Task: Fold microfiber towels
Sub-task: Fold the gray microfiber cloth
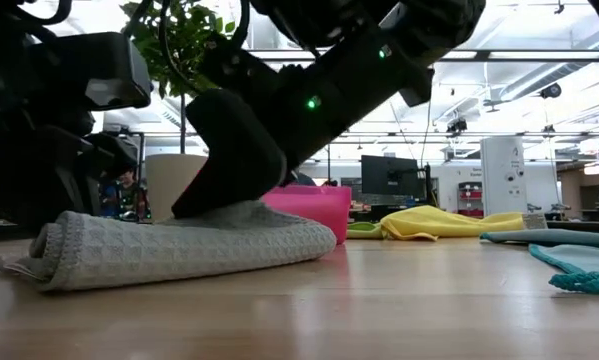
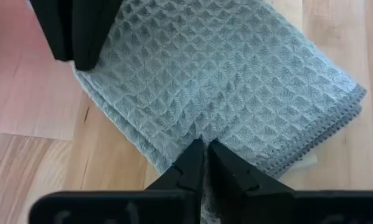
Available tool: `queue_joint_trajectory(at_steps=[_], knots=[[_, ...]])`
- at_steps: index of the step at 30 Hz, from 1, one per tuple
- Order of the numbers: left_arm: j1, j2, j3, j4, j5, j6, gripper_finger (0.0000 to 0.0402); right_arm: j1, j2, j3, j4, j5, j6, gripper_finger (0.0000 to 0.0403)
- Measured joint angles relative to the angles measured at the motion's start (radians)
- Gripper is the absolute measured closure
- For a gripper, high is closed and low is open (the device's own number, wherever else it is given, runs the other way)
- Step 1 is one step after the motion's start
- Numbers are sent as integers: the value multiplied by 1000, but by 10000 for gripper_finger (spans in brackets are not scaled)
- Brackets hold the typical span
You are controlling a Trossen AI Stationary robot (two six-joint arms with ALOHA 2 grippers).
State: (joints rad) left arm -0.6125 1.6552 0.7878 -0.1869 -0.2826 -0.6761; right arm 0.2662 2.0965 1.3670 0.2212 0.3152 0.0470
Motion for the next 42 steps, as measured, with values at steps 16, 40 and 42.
queue_joint_trajectory(at_steps=[16, 40, 42], knots=[[-9, -14, -3, -6, 44, 1, 400, -7, -12, 1, -48, -73, 3, 390], [-11, -14, -5, -5, 29, 0, 400, 35, -141, -13, -223, -36, 29, 300], [-11, -14, -5, -5, 25, 0, 400, 44, -141, -24, -222, 23, 16, 313]])
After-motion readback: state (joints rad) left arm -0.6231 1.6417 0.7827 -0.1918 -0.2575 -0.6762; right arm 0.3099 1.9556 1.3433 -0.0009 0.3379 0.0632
